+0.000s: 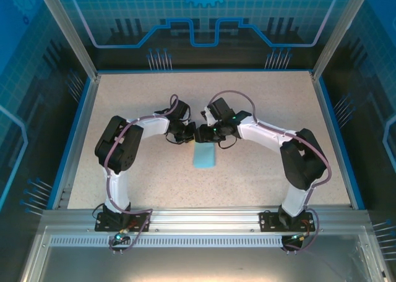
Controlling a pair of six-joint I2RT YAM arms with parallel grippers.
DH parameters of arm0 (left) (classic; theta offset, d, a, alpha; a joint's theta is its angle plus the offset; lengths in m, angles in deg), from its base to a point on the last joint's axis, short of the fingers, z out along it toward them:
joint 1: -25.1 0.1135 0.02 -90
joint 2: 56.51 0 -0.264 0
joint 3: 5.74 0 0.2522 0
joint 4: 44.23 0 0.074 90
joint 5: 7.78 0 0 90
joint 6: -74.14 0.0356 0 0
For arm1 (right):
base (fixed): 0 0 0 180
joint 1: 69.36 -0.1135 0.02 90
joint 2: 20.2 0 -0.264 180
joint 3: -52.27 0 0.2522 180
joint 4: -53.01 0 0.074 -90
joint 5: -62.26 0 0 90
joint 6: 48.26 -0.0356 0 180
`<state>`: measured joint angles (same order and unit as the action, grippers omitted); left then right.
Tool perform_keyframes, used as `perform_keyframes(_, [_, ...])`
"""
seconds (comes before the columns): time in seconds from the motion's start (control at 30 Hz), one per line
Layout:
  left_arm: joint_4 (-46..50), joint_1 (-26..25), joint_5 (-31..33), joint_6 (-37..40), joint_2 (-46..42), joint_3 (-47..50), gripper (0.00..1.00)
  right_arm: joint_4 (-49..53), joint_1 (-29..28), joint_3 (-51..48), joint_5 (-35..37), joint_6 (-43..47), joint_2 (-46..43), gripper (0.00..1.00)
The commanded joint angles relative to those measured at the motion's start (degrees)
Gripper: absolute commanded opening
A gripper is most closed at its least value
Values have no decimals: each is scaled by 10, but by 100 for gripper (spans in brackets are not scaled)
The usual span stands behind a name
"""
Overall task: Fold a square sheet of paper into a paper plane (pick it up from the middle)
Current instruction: Fold the square sheet of paper in half at the center of the table.
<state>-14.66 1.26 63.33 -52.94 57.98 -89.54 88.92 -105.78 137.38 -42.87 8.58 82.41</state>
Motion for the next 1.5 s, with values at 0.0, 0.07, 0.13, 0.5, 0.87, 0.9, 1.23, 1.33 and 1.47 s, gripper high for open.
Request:
perform_keyframes(0.0, [30, 3, 14, 11, 31, -4, 6, -19, 11, -9, -43, -13, 30, 34])
perform_keyframes(0.07, [30, 4, 14, 11, 32, -4, 5, -19, 14, -11, -43, -15, 41, 31])
perform_keyframes(0.13, [30, 4, 14, 11, 33, -5, 5, -19, 18, -18, -39, -18, 47, 30])
perform_keyframes(0.5, [31, 3, 14, 11, 35, -5, 5, -21, 34, -60, -19, -21, 64, 29])
perform_keyframes(0.87, [32, 3, 15, 9, 37, -6, 5, -13, 35, -64, -4, -16, 70, 29])
perform_keyframes(0.9, [32, 3, 15, 9, 37, -6, 5, -12, 35, -65, -1, -15, 70, 29])
perform_keyframes(1.23, [34, 3, 16, 9, 39, -6, 5, -33, 35, -84, -57, -9, 42, 29])
perform_keyframes(1.33, [35, 3, 17, 9, 40, -5, 5, -44, 35, -103, -69, -17, 29, 29])
perform_keyframes(1.47, [35, 4, 16, 10, 42, -4, 5, -54, 38, -132, -69, -24, 26, 28])
